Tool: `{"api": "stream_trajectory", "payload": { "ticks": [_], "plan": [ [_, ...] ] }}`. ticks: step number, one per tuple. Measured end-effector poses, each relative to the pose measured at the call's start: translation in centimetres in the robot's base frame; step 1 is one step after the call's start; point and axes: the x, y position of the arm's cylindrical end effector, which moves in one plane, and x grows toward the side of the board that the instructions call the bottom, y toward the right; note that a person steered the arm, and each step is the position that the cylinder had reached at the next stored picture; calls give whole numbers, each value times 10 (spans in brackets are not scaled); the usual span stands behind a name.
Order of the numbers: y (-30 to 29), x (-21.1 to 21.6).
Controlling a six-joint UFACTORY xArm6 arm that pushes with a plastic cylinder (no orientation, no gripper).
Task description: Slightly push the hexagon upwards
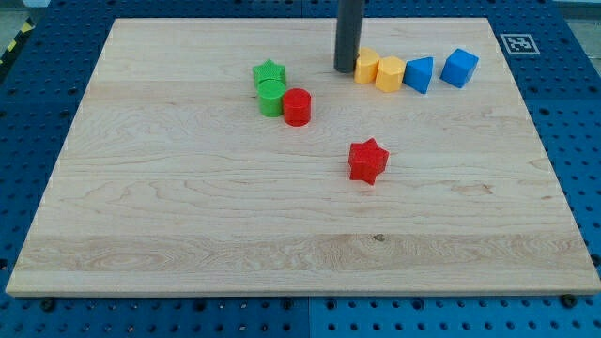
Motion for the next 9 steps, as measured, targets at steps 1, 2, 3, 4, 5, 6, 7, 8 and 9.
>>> {"api": "stream_trajectory", "payload": {
  "ticks": [1, 2, 3, 4, 5, 6, 7, 8, 9],
  "plan": [
    [18, 2],
    [6, -12],
    [6, -34],
    [0, -10],
    [-2, 41],
    [15, 67],
    [46, 70],
    [71, 50],
    [78, 48]
  ]
}}
